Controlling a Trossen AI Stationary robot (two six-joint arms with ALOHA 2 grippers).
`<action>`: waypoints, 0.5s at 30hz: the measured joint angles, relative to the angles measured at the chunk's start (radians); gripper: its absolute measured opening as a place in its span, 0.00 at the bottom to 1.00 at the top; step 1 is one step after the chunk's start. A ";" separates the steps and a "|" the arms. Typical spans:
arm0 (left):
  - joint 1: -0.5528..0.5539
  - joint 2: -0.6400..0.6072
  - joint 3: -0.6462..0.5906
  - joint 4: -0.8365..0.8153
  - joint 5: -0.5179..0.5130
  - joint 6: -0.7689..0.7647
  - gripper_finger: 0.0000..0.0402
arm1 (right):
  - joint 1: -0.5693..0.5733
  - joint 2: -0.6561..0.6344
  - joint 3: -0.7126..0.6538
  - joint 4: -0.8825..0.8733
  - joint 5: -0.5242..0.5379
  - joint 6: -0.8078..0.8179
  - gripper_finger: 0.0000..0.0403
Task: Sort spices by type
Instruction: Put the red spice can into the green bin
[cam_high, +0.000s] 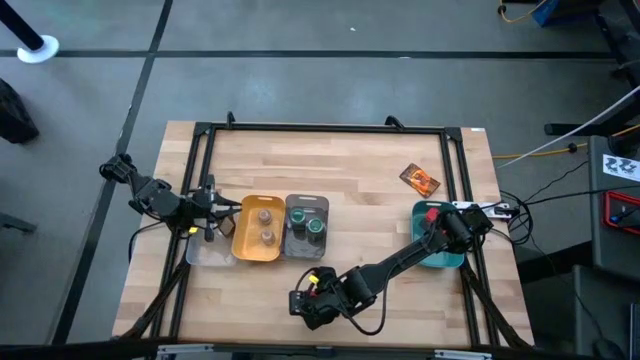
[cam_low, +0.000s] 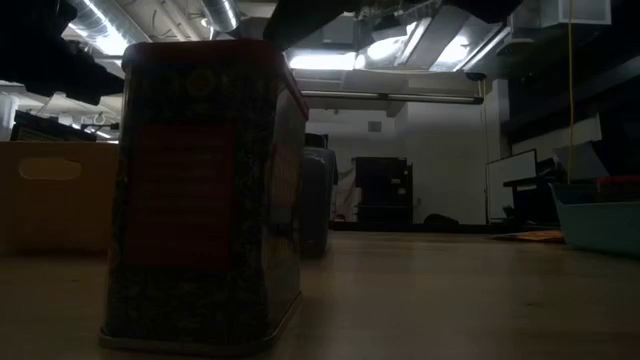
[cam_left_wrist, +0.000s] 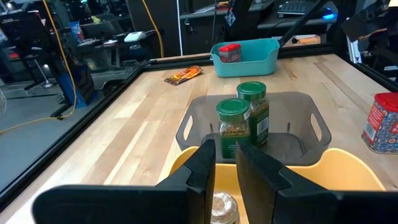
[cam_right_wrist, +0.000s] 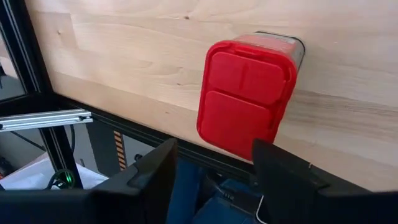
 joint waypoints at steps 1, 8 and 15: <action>0.000 0.000 0.000 0.000 0.000 0.000 0.14 | 0.000 0.000 0.000 0.000 0.000 0.000 0.52; 0.000 0.001 0.000 0.000 0.000 0.000 0.14 | 0.000 0.000 0.000 -0.001 -0.002 0.001 0.52; 0.000 0.001 0.000 0.000 0.000 0.000 0.14 | -0.007 -0.001 0.000 -0.011 -0.061 0.003 0.55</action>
